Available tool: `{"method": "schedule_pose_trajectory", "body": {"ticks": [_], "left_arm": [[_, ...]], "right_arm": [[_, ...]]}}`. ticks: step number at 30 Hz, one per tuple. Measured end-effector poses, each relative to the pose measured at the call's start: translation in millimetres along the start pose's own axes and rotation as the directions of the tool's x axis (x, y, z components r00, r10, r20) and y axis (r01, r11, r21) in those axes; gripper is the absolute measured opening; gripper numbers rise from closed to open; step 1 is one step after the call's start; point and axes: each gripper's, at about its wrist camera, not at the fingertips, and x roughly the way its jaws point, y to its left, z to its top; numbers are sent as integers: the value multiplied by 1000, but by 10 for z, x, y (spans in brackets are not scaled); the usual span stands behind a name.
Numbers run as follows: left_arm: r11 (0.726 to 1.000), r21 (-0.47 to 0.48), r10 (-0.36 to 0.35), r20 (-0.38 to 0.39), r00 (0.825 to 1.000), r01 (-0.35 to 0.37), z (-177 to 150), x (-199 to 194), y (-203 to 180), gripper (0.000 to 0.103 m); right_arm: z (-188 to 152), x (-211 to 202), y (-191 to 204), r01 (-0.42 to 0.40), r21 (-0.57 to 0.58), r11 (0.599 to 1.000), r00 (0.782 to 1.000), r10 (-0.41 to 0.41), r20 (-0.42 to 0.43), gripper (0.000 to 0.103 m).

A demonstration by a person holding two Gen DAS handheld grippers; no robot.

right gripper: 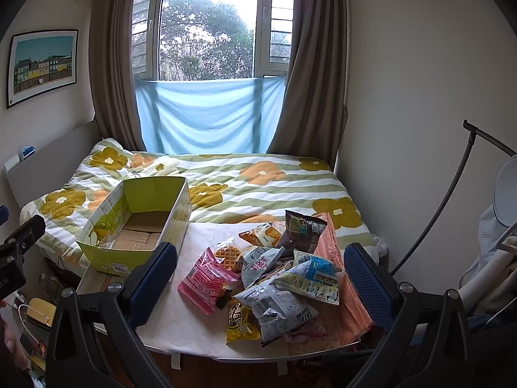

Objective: Organize snacks

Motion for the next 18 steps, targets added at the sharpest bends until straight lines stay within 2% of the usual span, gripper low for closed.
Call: {"method": "schedule_pose_trajectory", "body": {"ticks": [18], "left_arm": [[1000, 1, 1, -2, 1000, -1, 2, 8, 16, 103]], "right_arm": [[1, 17, 11, 2, -1, 1000, 1000, -2, 0, 103]]}}
